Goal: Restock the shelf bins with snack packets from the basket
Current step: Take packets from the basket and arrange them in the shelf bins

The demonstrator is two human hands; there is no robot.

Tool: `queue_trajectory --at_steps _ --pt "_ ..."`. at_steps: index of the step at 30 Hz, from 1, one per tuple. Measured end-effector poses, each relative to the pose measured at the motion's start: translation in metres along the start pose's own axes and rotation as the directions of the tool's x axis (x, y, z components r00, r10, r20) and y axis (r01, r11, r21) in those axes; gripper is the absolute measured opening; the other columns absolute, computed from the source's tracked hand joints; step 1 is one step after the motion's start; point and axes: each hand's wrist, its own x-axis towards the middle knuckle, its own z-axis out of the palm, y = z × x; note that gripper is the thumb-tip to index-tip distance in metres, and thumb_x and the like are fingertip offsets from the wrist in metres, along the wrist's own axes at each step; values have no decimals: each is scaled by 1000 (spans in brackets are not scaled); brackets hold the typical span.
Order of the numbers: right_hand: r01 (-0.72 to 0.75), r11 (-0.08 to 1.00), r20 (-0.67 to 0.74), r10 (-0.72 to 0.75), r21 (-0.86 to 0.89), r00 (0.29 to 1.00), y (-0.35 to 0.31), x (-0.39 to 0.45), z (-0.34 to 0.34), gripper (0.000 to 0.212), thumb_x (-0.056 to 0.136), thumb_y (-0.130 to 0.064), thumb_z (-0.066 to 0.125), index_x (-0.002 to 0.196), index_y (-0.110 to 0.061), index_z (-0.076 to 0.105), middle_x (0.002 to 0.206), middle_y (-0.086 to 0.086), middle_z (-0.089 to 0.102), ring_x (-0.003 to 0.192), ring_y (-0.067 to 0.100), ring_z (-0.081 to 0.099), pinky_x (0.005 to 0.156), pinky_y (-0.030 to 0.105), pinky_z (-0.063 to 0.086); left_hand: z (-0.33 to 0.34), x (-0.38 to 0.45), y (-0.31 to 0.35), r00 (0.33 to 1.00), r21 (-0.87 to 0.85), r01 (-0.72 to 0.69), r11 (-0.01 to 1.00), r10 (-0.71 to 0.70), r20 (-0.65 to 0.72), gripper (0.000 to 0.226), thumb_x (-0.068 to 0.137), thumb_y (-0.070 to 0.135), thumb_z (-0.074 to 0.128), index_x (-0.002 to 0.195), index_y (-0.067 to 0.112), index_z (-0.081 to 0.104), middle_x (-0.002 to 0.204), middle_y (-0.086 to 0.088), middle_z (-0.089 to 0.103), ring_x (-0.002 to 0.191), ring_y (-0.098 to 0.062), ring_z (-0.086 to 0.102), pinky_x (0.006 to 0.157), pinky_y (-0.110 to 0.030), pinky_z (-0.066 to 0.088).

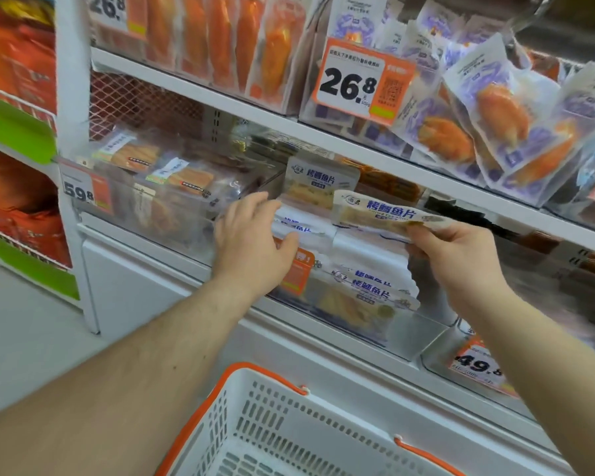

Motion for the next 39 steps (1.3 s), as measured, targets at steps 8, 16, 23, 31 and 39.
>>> queue_trajectory --at_steps 8,16,23,31,39 --pt "-102 991 -94 95 -81 991 18 53 37 18 88 -34 72 78 -19 74 68 7 67 57 26 58 57 40 49 17 7 -4 988 45 105 993 -109 107 72 93 52 52 152 17 29 163 3 16 150 -18 7 121 -35 8" --pt "-172 985 -72 173 21 982 24 93 69 26 83 -33 78 103 -24 66 104 3 72 96 31 69 93 47 55 20 5 -3 987 10 138 990 -139 79 73 92 51 54 152 17 30 163 3 18 151 -15 6 122 -34 8" --pt "-139 990 -30 139 -11 990 23 94 81 21 89 -24 73 106 -23 61 101 -1 67 101 29 66 98 44 52 21 4 -1 983 -9 161 987 -159 92 70 92 49 51 151 18 30 163 4 17 151 -13 2 123 -35 9" --pt "-142 950 0 148 -278 989 12 106 95 25 95 -39 62 102 -15 64 108 13 69 99 36 65 96 49 52 20 4 1 980 -5 174 985 -172 103 68 94 50 48 151 19 29 164 5 15 150 -10 -1 121 -35 8" --pt "-144 912 40 172 -384 984 13 120 127 36 91 -39 67 114 -12 68 115 9 70 105 32 65 95 43 52 22 4 1 979 -5 175 985 -174 103 65 94 50 49 149 20 32 163 6 15 150 -9 -2 120 -34 8"
